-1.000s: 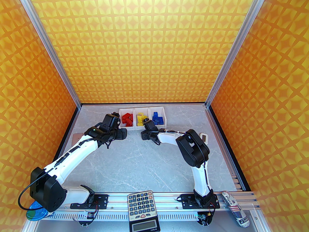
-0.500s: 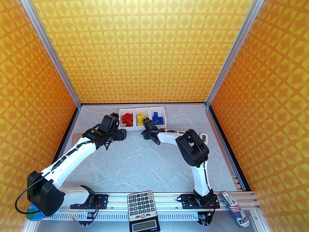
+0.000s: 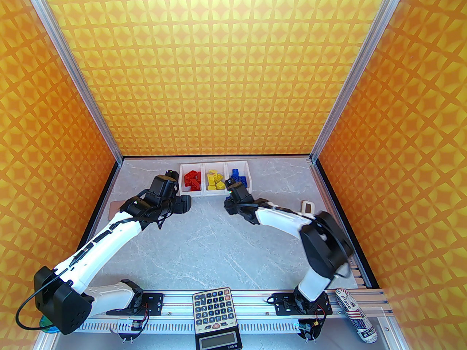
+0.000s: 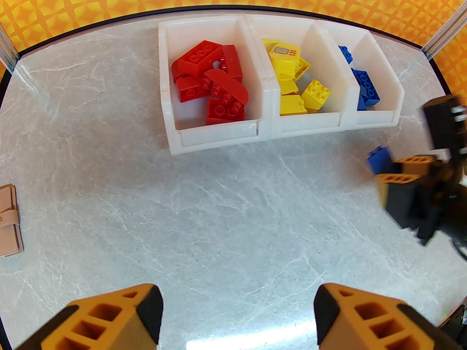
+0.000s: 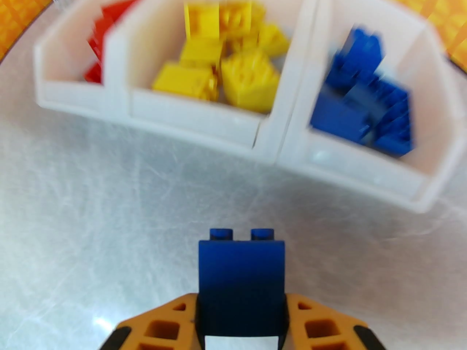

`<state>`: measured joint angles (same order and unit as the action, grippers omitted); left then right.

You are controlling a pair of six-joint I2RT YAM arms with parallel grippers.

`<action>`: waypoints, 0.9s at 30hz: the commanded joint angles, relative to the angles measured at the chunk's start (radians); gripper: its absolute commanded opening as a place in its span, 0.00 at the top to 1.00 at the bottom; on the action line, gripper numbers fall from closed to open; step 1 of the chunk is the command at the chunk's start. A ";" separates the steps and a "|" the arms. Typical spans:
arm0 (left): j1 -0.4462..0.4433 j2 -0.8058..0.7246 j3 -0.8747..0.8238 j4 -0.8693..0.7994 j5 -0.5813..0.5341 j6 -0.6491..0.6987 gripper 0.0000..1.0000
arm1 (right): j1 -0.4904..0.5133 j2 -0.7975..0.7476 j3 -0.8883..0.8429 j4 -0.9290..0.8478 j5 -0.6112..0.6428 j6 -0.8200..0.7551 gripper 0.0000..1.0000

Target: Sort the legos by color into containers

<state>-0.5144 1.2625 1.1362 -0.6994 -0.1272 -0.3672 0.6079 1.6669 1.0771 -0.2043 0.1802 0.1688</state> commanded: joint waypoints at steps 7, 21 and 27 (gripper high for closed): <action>-0.020 -0.034 -0.014 0.004 0.014 -0.012 0.27 | -0.049 -0.109 0.171 -0.175 0.055 -0.035 0.74; -0.052 -0.107 -0.069 -0.002 0.014 -0.048 0.27 | -0.205 0.255 0.606 -0.305 -0.066 -0.010 0.73; -0.052 -0.139 -0.084 -0.005 0.011 -0.048 0.27 | -0.237 0.424 0.776 -0.367 -0.093 0.012 0.73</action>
<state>-0.5625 1.1492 1.0615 -0.6998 -0.1272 -0.4023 0.3775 2.0449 1.7794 -0.5098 0.1188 0.1589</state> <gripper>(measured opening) 0.729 0.325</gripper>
